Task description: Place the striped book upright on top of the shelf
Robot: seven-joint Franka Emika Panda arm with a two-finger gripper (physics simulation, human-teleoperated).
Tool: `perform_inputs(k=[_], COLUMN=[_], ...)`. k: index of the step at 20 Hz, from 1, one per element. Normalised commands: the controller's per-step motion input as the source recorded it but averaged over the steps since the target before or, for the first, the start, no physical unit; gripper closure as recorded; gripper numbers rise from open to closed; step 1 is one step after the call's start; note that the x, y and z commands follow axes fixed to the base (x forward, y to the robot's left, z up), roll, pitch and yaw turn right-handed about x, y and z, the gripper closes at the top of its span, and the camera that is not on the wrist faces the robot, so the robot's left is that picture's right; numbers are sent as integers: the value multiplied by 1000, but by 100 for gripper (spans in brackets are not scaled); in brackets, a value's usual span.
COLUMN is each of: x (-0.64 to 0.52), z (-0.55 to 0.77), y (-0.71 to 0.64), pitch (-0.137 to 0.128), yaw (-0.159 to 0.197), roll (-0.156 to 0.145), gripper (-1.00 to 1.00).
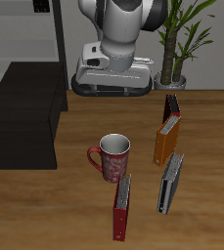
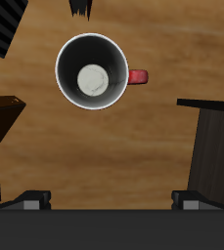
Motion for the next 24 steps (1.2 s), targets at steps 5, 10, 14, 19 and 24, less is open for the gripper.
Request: perform_inputs(k=[5, 10, 14, 19, 24], x=[242, 345, 418, 423, 280], z=[91, 241, 120, 96, 86], y=[401, 498, 462, 368, 216], pitch=[-20, -45, -46, 2, -34], yaw=[-14, -16, 1, -33, -6], roll=[1, -5, 8, -2, 5], gripper=[-100, -100, -100, -100, -100])
